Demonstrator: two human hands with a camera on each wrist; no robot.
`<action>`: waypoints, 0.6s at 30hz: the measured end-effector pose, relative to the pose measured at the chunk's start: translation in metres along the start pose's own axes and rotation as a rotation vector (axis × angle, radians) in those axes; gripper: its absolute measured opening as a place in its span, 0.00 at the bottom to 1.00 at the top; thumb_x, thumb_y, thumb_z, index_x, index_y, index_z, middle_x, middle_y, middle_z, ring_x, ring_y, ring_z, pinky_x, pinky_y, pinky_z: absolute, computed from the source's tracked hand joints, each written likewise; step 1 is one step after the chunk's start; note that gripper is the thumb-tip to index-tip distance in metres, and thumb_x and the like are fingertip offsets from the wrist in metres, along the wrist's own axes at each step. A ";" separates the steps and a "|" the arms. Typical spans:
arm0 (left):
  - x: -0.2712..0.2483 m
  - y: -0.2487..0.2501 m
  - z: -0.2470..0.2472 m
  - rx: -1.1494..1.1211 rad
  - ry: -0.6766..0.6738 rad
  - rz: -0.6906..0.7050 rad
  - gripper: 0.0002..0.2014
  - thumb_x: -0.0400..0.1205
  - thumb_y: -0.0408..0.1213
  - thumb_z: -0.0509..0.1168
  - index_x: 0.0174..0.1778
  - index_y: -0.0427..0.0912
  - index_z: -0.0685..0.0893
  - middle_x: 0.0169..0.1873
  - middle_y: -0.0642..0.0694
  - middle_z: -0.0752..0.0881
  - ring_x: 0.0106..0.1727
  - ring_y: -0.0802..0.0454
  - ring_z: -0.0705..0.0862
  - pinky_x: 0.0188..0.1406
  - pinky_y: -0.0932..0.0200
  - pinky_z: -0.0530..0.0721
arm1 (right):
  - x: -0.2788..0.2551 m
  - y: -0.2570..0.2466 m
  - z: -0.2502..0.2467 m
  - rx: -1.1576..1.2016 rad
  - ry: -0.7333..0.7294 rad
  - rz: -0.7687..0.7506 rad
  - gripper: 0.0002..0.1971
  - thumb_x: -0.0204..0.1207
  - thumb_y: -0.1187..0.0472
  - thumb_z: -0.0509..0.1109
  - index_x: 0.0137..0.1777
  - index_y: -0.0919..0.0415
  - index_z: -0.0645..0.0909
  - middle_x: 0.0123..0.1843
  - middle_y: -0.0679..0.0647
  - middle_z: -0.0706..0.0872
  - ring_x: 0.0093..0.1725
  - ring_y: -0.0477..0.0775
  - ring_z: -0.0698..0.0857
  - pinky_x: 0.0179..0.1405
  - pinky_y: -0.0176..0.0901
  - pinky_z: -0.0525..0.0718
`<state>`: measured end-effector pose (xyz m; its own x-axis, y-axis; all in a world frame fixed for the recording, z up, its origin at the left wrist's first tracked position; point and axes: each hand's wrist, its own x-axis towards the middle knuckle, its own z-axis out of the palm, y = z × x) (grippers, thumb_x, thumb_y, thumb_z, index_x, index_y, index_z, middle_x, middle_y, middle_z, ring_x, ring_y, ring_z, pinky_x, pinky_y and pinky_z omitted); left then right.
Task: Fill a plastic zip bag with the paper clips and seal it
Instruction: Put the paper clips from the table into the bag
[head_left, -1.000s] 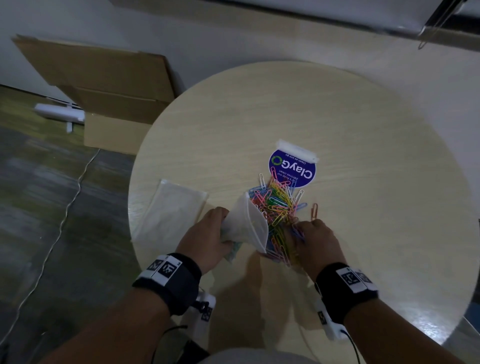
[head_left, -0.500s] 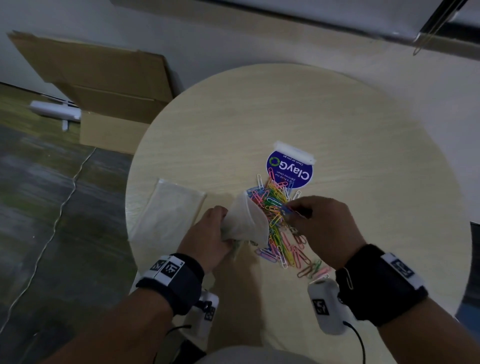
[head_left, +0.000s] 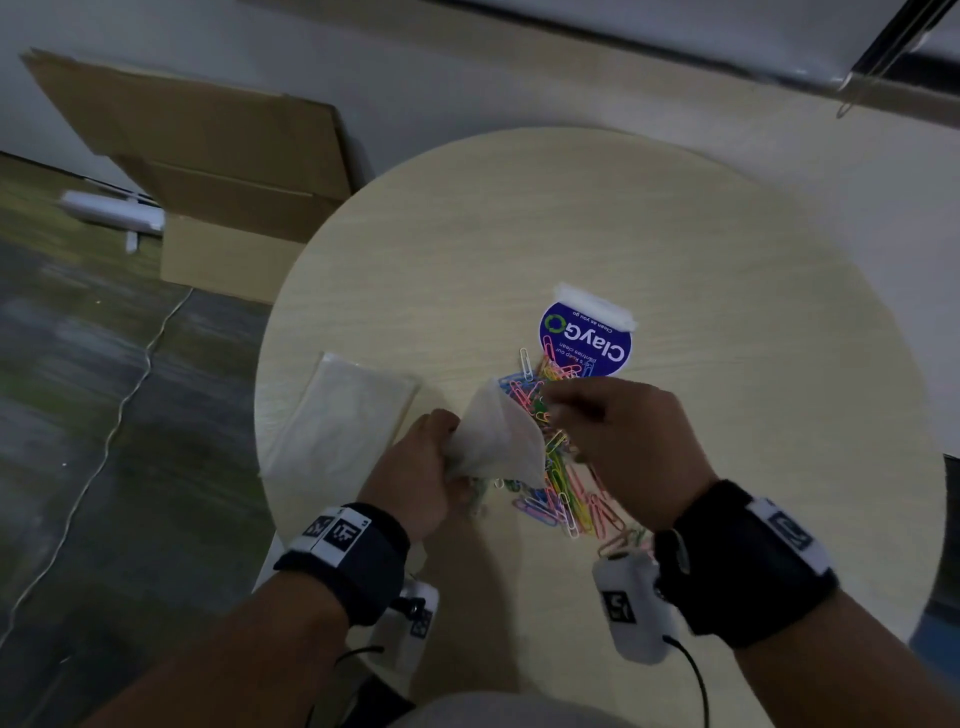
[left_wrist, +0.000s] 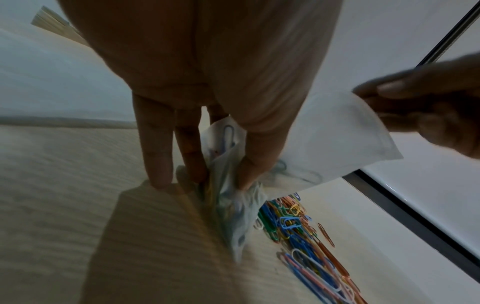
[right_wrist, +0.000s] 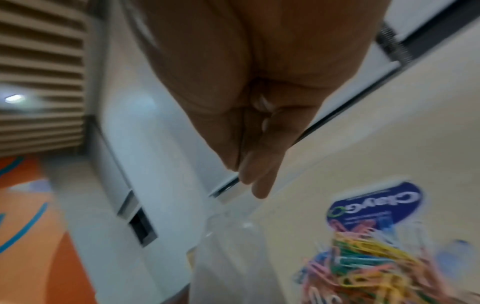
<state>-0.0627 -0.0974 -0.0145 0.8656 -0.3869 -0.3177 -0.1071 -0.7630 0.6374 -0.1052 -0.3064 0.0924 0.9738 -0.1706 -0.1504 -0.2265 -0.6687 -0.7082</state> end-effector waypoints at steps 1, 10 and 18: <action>0.001 0.000 0.000 0.012 -0.013 -0.008 0.24 0.73 0.38 0.75 0.63 0.47 0.75 0.59 0.46 0.82 0.55 0.40 0.85 0.48 0.52 0.80 | -0.005 0.013 -0.005 0.018 0.046 0.067 0.06 0.73 0.58 0.73 0.48 0.49 0.89 0.41 0.44 0.92 0.39 0.42 0.88 0.44 0.39 0.83; -0.001 -0.012 -0.002 0.006 -0.030 -0.039 0.21 0.74 0.41 0.75 0.58 0.55 0.74 0.53 0.50 0.84 0.49 0.43 0.85 0.46 0.45 0.86 | -0.069 0.122 0.043 -0.345 -0.259 0.375 0.10 0.68 0.52 0.72 0.42 0.56 0.77 0.42 0.53 0.77 0.46 0.63 0.83 0.39 0.45 0.73; -0.007 -0.015 -0.003 -0.008 -0.023 -0.069 0.21 0.74 0.39 0.75 0.58 0.55 0.73 0.51 0.51 0.85 0.47 0.46 0.86 0.47 0.44 0.87 | -0.021 0.126 0.038 -0.223 0.127 0.200 0.07 0.66 0.65 0.72 0.44 0.55 0.85 0.45 0.57 0.86 0.45 0.62 0.84 0.48 0.50 0.82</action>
<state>-0.0651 -0.0820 -0.0194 0.8592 -0.3453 -0.3775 -0.0435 -0.7845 0.6186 -0.1535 -0.3593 -0.0201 0.9024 -0.3941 -0.1743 -0.4257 -0.7524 -0.5027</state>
